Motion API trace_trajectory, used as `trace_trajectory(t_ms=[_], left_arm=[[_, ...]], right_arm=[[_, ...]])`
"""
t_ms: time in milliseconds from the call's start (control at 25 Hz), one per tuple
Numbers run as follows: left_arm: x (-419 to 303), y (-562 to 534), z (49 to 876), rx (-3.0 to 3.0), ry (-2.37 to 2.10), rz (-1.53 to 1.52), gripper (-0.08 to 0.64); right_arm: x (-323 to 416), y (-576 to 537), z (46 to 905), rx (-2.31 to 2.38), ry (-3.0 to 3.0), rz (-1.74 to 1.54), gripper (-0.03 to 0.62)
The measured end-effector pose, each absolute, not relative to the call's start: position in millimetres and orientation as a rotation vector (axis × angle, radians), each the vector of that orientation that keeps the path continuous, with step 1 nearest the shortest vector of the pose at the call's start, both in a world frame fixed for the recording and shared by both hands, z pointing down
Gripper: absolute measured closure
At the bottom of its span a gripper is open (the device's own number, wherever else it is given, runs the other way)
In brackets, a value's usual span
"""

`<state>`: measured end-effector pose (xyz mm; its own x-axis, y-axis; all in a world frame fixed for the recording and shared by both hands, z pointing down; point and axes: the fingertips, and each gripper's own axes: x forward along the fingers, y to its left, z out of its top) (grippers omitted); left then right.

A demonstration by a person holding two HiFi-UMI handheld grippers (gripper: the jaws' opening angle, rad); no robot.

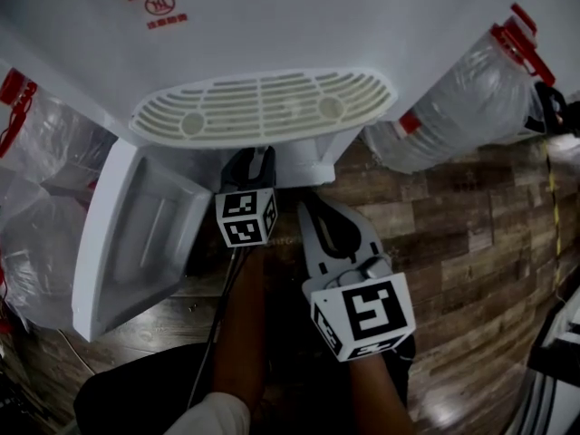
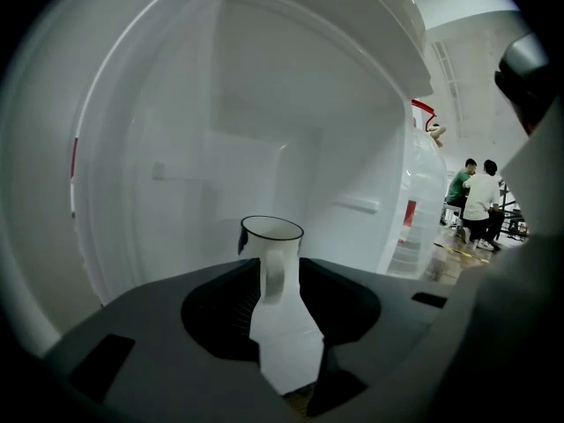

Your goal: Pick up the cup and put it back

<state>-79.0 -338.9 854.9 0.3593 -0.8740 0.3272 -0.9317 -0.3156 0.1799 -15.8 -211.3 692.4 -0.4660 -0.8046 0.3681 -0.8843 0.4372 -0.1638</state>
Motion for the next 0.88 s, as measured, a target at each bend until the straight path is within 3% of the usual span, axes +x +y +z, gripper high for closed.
trace_trajectory(t_ms=[600, 880], left_arm=[[-76, -355, 875, 2.257, -1.572, 0.227, 0.428], [-77, -357, 876, 2.266, -1.592, 0.235, 0.474]], right_arm=[[-6, -218, 700, 1.506, -2.402, 0.488, 0.566], [-3, -220, 702, 1.519, -2.399, 0.493, 0.566]])
